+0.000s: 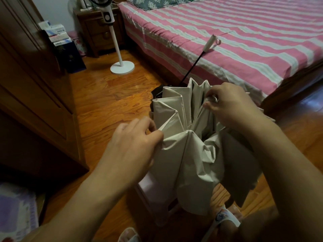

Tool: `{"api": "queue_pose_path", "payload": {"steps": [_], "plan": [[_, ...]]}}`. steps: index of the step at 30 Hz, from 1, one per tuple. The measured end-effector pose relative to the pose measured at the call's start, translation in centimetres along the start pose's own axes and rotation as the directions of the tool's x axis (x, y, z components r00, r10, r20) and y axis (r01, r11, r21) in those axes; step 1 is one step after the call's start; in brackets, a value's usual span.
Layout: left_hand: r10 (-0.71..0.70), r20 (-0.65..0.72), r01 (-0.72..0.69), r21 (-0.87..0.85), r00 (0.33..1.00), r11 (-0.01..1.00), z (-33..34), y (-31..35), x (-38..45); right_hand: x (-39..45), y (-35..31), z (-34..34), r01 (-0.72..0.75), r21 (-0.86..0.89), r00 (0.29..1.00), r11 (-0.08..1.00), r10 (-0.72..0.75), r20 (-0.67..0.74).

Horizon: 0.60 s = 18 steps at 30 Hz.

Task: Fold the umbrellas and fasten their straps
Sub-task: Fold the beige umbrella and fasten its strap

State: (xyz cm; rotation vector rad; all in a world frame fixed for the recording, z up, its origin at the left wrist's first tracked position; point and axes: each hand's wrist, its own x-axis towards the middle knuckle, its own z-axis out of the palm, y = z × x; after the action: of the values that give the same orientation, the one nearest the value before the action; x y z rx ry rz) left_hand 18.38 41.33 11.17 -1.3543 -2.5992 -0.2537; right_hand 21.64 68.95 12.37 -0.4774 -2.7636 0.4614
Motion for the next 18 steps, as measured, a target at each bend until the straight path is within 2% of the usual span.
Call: {"api": "queue_pose_path", "payload": {"steps": [2,4,6,8,11,15,18], "plan": [[0.024,0.034,-0.027,0.078,0.999,0.997,0.1,0.0,-0.3,0.0,0.0,0.0,-0.001,0.001,1.000,1.000,0.001,0.009],[0.038,0.025,-0.040,0.057,0.999,0.998,0.1,0.1,-0.4,0.0,-0.2,0.0,0.028,-0.016,0.999,0.999,-0.027,0.018],[-0.009,-0.035,0.006,-0.082,0.999,0.997,0.3,-0.2,0.1,0.0,-0.5,0.0,0.051,-0.008,0.998,0.999,-0.051,0.030],[-0.123,-0.082,0.098,-0.259,0.989,0.961,0.9,-0.7,0.9,0.0,-0.6,0.1,0.064,0.024,0.997,0.998,-0.065,0.045],[-0.210,-0.070,0.169,-0.378,0.975,0.910,1.8,-1.6,1.7,0.1,-0.4,0.2,0.078,0.031,0.996,0.996,-0.079,0.048],[-0.098,0.068,0.115,-0.329,0.993,0.937,1.8,-3.2,1.5,0.1,0.1,0.1,0.077,0.003,0.997,0.997,-0.077,0.028],[-0.057,0.055,0.074,-0.385,0.997,0.920,1.1,-4.0,1.2,0.1,0.3,0.0,0.071,-0.009,0.997,0.997,-0.071,0.036]]}}
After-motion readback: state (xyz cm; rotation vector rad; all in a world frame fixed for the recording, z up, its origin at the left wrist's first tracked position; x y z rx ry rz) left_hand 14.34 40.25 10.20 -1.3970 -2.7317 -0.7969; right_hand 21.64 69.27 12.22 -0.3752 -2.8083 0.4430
